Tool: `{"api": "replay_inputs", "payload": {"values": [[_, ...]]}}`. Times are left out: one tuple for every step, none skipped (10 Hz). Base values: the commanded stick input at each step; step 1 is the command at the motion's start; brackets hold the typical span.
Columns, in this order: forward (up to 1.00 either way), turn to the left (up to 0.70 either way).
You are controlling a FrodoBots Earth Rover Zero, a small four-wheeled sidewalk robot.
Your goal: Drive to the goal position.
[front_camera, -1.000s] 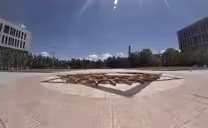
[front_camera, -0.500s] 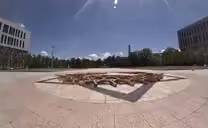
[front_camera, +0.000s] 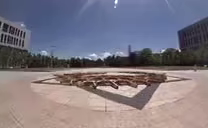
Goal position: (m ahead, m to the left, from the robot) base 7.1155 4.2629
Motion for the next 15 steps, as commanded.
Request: {"api": "replay_inputs", "payload": {"values": [[0.60,0.03],[0.60,0.03],[0.60,0.03],[0.60,0.03],[0.60,0.02],[0.60,0.03],[0.60,0.02],[0.60,0.02],[0.60,0.02],[0.60,0.02],[0.60,0.02],[0.60,0.04],[0.60,0.03],[0.60,0.04],[0.60,0.04]]}}
